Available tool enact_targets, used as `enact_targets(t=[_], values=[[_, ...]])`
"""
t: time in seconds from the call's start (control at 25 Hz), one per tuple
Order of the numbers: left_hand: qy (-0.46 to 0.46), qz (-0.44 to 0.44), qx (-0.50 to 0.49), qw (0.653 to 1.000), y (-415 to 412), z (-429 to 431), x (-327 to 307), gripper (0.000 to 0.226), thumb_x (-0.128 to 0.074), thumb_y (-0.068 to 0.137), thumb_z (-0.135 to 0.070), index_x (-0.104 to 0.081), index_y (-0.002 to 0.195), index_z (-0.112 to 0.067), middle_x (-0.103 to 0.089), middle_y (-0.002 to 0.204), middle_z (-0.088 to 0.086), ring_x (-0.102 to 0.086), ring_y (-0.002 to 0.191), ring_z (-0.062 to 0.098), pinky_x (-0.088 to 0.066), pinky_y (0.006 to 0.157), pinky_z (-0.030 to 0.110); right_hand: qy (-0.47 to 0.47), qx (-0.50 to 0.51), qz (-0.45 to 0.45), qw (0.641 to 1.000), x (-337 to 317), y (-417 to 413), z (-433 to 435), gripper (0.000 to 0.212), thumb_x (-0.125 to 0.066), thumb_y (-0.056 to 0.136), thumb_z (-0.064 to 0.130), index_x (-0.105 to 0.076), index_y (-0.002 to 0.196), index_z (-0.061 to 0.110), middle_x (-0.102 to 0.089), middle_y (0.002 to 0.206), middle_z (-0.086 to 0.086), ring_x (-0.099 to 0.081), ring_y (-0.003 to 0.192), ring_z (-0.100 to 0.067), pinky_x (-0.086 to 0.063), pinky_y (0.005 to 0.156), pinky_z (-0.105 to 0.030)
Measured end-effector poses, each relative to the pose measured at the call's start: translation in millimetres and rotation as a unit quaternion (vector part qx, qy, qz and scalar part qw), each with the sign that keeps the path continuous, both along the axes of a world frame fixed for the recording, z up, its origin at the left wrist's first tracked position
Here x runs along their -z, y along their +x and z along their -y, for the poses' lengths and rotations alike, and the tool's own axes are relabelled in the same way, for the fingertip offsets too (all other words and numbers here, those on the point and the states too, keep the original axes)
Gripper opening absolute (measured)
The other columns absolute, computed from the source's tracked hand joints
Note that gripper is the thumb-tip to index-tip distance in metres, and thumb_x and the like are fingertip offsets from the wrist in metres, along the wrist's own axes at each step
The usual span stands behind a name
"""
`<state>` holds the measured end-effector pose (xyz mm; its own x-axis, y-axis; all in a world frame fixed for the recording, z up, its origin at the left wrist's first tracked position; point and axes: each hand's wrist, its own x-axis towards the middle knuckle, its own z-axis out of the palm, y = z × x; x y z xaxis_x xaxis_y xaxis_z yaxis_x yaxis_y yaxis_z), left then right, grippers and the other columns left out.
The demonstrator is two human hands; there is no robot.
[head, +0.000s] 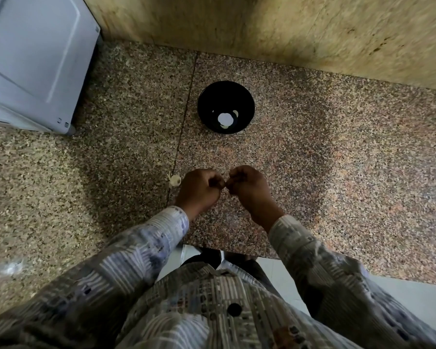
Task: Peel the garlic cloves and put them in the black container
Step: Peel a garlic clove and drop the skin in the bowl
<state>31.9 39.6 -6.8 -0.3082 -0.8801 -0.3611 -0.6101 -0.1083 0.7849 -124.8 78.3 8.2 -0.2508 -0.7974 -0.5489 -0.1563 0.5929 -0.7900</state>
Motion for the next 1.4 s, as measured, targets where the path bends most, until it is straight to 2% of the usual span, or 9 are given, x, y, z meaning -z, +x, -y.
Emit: enact_targets(t=[0.2,0.32,0.4,0.48,0.6,0.76,1.0,1.12,1.4], values=[[-0.34,0.066,0.223,0.911,14.3,-6.4,12.0,0.016,-0.063,0.089,-0.016,-0.071,0.103,-0.011,-0.071,0.102,0.006,-0.066,0.091,0.027,-0.056,0.076,0.036,0.214,0.216,0.333,0.893,-9.3,0.6,0.3,0.017,-0.051,0.096,-0.006,-0.06,0.083,0.001,-0.057,0.075,-0.013,-0.057,0.07,-0.022,-0.053,0.069,-0.034],[0.028,-0.041,-0.013,0.999,1.7,-9.3,-2.1,0.014,-0.063,0.093,-0.016,-0.075,0.091,-0.01,-0.075,0.084,0.007,-0.07,0.076,0.025,-0.061,0.075,0.042,0.041,0.093,0.144,0.984,-5.2,3.9,-15.1,0.017,-0.059,0.093,-0.008,-0.061,0.093,0.01,-0.066,0.082,-0.01,-0.061,0.075,-0.021,-0.053,0.068,-0.032],[0.394,-0.169,-0.186,0.884,-0.7,-6.5,-9.6,0.017,-0.058,0.094,-0.009,-0.074,0.091,-0.004,-0.073,0.082,0.013,-0.07,0.071,0.025,-0.062,0.072,0.043,-0.097,-0.055,-0.034,0.993,-2.6,1.7,-24.5,0.02,-0.065,0.09,-0.006,-0.061,0.095,0.013,-0.068,0.084,-0.003,-0.062,0.075,-0.011,-0.052,0.066,-0.022],[0.463,-0.224,-0.226,0.827,0.9,-7.8,-8.4,0.018,-0.056,0.096,-0.008,-0.073,0.092,-0.003,-0.072,0.081,0.013,-0.069,0.071,0.025,-0.059,0.069,0.038,-0.135,-0.066,-0.025,0.988,-0.7,1.6,-27.4,0.023,-0.064,0.089,-0.012,-0.06,0.094,0.01,-0.066,0.083,-0.003,-0.061,0.075,-0.01,-0.051,0.066,-0.022],[0.079,-0.064,-0.057,0.993,5.5,-20.3,-1.8,0.01,-0.067,0.093,-0.016,-0.077,0.089,-0.014,-0.076,0.082,0.002,-0.07,0.076,0.02,-0.057,0.072,0.029,-0.006,0.11,0.165,0.98,-2.1,9.3,-23.6,0.027,-0.056,0.088,-0.017,-0.06,0.091,0.01,-0.063,0.082,-0.01,-0.059,0.079,-0.023,-0.052,0.069,-0.034],[-0.262,0.07,0.112,0.956,11.1,-30.0,7.3,0.009,-0.066,0.09,-0.02,-0.074,0.091,-0.017,-0.07,0.086,0.001,-0.066,0.078,0.022,-0.052,0.069,0.031,0.032,0.049,0.002,0.998,11.2,12.3,-22.5,0.017,-0.066,0.084,0.005,-0.064,0.085,0.022,-0.072,0.081,-0.007,-0.068,0.076,-0.033,-0.059,0.069,-0.048],[0.234,-0.131,-0.219,0.938,-8.1,-32.5,3.6,0.01,-0.069,0.089,-0.006,-0.078,0.09,-0.011,-0.079,0.086,0.01,-0.075,0.077,0.024,-0.061,0.068,0.032,-0.013,0.038,0.086,0.996,8.9,6.6,-31.8,0.026,-0.053,0.089,-0.012,-0.059,0.091,0.013,-0.064,0.081,-0.006,-0.06,0.079,-0.026,-0.053,0.073,-0.043],[0.116,-0.018,-0.129,0.985,-7.2,-38.3,10.5,0.008,-0.073,0.086,-0.016,-0.081,0.084,-0.018,-0.075,0.07,-0.006,-0.073,0.068,0.008,-0.058,0.066,0.02,0.02,0.003,-0.015,1.0,14.4,5.2,-33.9,0.025,-0.059,0.089,0.0,-0.062,0.088,0.024,-0.069,0.081,-0.002,-0.06,0.071,-0.02,-0.051,0.061,-0.035],[0.287,-0.166,-0.218,0.918,-1.3,-42.6,9.7,0.011,-0.063,0.094,0.001,-0.073,0.098,0.001,-0.075,0.083,0.016,-0.071,0.07,0.026,-0.06,0.062,0.033,0.016,0.078,0.117,0.99,11.9,0.8,-37.2,0.032,-0.051,0.086,-0.019,-0.059,0.091,0.012,-0.062,0.078,-0.005,-0.056,0.072,-0.018,-0.051,0.061,-0.03]])
